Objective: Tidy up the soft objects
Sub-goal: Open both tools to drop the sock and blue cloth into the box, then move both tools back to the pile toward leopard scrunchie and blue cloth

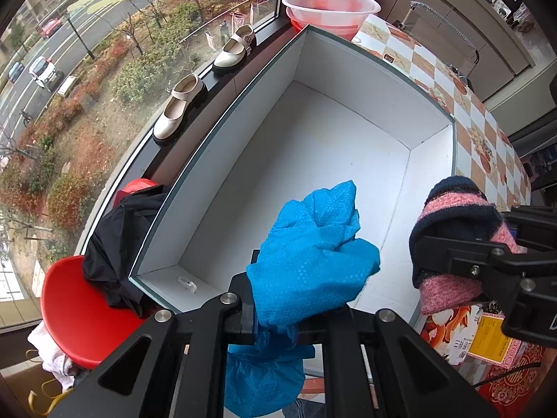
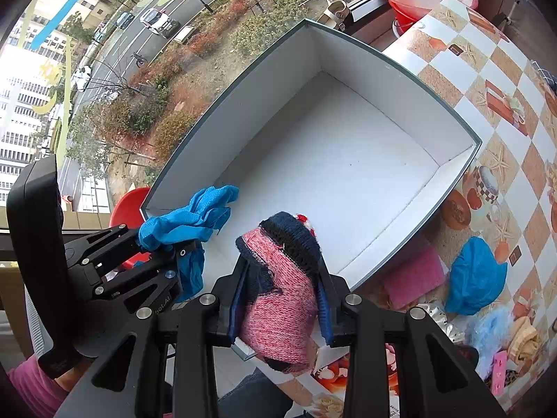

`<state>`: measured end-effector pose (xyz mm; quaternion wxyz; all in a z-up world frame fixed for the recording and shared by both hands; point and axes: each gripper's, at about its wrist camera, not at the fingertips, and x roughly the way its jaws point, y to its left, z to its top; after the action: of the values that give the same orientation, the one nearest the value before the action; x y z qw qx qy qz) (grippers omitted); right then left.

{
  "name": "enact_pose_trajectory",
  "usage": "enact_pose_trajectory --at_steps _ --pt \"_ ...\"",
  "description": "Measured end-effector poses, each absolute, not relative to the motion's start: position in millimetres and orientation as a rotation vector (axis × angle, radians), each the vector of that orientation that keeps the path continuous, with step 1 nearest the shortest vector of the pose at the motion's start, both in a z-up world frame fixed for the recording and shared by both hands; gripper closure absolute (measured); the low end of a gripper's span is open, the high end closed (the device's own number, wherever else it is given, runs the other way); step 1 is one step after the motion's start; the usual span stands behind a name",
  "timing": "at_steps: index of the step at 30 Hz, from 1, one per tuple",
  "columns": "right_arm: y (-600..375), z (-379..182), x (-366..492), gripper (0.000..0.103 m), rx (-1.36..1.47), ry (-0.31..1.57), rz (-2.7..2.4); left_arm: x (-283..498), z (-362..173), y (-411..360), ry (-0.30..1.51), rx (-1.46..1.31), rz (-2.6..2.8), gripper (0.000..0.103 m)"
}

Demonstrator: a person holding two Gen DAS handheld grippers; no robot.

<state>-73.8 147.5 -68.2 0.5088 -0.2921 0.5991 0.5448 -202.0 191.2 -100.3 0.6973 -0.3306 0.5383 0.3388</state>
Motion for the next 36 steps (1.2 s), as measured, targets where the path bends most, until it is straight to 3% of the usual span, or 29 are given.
enact_pose_trajectory --at_steps 8,10,11,12,13,14,15,22,24,30,36 --pt "148 -69 -73 0.068 -0.689 1.440 1.311 -202 -100 195 1.195 -0.734 0.760 0.086" --pt "150 -69 -71 0.067 -0.671 1.443 1.310 -201 -98 195 1.188 -0.713 0.766 0.064" --pt "151 -69 -69 0.062 -0.655 1.452 1.310 -201 -96 194 1.188 -0.695 0.778 0.055" --pt "151 -70 -67 0.044 -0.638 1.462 1.304 -201 -95 194 1.186 -0.683 0.787 0.034" --pt "151 -71 -63 0.035 -0.622 1.470 1.293 -201 -94 194 1.178 -0.682 0.788 0.022" --pt "151 -71 -60 0.021 -0.604 1.477 1.281 -202 -93 195 1.166 -0.691 0.787 0.021" --pt "150 -70 -57 0.016 -0.587 1.484 1.267 -203 -93 196 1.161 -0.709 0.779 0.021" --pt "117 -64 -28 0.016 -0.462 1.610 1.168 -184 -92 195 1.192 -0.830 0.635 0.018" --pt "97 -57 -18 0.000 -0.397 1.653 1.152 -169 -79 185 1.186 -0.799 0.566 0.017" --pt "19 -28 30 0.000 -0.144 1.734 1.059 -97 -48 137 1.208 -0.643 0.369 0.016" --pt "-70 6 75 0.000 0.011 1.714 0.944 -23 -49 86 1.283 -0.518 0.241 0.016"
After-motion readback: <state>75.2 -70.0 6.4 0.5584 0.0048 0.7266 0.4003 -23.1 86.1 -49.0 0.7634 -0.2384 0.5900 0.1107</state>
